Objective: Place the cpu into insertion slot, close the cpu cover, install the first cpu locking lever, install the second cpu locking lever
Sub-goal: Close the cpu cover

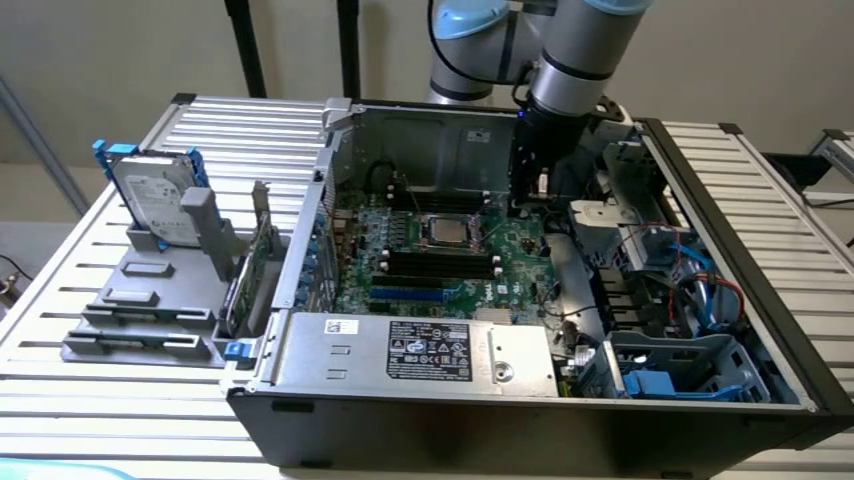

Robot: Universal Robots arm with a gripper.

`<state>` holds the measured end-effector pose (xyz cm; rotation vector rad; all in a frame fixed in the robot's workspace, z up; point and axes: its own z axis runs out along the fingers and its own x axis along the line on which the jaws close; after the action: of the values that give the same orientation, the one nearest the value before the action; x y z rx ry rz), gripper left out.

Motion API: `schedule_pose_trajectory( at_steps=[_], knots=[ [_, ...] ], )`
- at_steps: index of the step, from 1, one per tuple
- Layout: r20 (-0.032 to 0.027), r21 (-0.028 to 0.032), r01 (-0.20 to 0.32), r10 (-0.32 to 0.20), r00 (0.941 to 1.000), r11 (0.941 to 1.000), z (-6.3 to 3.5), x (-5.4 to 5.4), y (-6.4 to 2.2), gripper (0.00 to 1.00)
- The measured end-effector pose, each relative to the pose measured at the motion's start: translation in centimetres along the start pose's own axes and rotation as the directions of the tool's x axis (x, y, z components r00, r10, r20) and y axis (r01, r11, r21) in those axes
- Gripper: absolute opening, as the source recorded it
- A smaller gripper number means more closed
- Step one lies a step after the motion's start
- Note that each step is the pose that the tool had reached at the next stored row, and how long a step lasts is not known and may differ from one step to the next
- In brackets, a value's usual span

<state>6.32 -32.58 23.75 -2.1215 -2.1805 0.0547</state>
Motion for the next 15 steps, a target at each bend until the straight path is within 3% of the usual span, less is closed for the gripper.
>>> schedule_pose_trajectory(
  at_steps=[1, 3, 15],
  knots=[
    [0.001, 0.0044, 0.001, -0.001, 1.0, 1.0, -0.02, 0.0, -0.03, 0.11],
    [0.0031, 0.0065, 0.003, -0.003, 1.0, 1.0, 0.0, 0.0, -0.25, 0.11],
    [0.0071, 0.0085, 0.013, -0.013, 0.9999, 0.9999, 0.08, 0.1, -2.74, 0.11]
  ],
)
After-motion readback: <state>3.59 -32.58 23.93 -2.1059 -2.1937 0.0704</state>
